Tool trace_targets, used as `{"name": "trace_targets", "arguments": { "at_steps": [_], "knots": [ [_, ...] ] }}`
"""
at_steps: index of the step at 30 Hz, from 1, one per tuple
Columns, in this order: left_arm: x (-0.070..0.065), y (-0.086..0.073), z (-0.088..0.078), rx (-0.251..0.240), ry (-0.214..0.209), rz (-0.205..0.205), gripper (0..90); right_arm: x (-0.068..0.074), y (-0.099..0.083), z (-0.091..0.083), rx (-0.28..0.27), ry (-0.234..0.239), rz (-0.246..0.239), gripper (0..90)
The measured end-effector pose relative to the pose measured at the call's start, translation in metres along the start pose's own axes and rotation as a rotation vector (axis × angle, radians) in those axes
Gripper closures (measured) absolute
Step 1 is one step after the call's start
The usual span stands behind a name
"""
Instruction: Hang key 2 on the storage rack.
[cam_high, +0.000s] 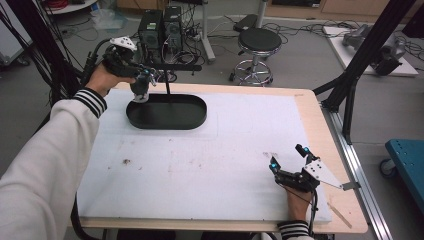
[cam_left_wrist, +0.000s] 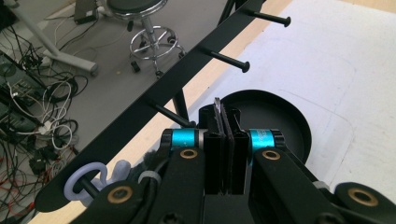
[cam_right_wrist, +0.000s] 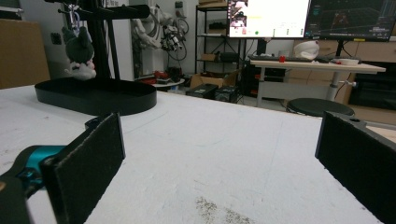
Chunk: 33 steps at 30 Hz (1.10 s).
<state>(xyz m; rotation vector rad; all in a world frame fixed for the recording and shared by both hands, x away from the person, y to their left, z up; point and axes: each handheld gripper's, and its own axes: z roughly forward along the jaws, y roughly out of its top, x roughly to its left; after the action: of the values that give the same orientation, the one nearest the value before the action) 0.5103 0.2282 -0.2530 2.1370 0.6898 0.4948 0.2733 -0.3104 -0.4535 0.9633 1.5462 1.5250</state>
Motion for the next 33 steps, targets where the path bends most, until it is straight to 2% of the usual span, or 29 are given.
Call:
{"name": "trace_targets", "arguments": {
  "at_steps": [8, 33],
  "knots": [
    [0.004, -0.001, 0.006, 0.036, -0.001, -0.005, 88.1, 0.0, 0.0, 0.0, 0.001, 0.0, 0.001, 0.7],
    [0.017, -0.006, 0.015, 0.046, 0.024, -0.037, 88.0, 0.0, 0.0, 0.0, -0.001, -0.001, -0.001, 0.7]
  ]
}}
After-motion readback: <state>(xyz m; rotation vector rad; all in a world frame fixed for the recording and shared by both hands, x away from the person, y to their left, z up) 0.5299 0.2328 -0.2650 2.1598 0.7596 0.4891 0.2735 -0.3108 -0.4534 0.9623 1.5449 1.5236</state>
